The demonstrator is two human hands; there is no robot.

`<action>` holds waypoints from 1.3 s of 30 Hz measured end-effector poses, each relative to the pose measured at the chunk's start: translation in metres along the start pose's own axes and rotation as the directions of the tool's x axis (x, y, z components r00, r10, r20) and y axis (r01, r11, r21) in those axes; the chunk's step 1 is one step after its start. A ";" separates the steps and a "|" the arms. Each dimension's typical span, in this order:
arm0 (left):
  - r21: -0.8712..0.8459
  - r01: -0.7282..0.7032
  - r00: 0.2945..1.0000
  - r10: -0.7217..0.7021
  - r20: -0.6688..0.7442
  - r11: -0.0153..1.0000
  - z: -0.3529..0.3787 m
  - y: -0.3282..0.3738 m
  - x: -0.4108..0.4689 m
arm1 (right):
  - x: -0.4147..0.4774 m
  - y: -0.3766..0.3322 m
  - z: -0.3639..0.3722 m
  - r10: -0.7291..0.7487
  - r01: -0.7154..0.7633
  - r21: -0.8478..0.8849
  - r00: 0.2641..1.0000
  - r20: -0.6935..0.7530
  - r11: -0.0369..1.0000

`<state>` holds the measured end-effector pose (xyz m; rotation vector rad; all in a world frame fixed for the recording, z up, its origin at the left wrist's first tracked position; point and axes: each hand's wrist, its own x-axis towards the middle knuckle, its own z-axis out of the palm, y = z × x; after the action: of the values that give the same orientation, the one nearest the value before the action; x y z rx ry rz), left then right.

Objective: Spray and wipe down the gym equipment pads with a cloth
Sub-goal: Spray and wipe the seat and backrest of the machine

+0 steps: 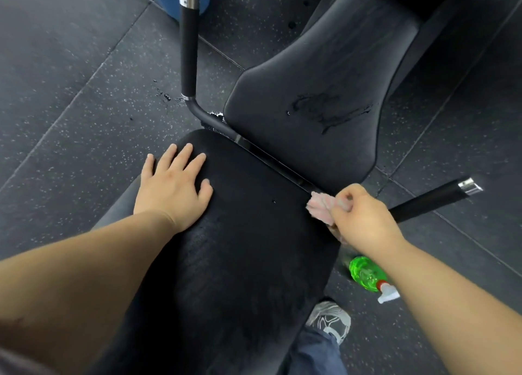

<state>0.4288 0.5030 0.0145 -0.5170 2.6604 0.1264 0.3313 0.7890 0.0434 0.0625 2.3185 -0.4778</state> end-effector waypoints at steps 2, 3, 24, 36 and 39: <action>-0.012 -0.062 0.996 0.061 -0.072 0.998 0.001 -0.001 -0.001 | 0.005 -0.023 0.000 -0.026 0.031 0.388 0.999 -0.019 0.921; -0.024 -0.101 0.991 0.099 -0.093 0.995 0.001 0.000 0.000 | 0.008 -0.036 0.002 -0.044 0.041 0.521 0.999 -0.006 0.853; -0.548 0.421 0.907 -0.331 0.260 0.723 -0.012 0.062 0.130 | 0.126 -0.115 -0.011 -0.189 0.175 0.250 0.981 0.034 0.952; -0.662 0.429 0.850 -0.522 0.066 0.614 0.007 0.097 0.094 | 0.117 -0.110 -0.013 -0.269 0.268 0.123 0.963 -0.010 0.955; -0.663 0.458 0.839 -0.534 0.104 0.592 0.009 0.114 0.078 | 0.115 -0.109 -0.013 -0.283 0.283 0.121 0.959 -0.017 0.951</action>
<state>0.3238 0.5838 -0.0258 -1.5234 2.3755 0.9310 0.2203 0.6813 0.0068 -0.2155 2.3056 -0.7636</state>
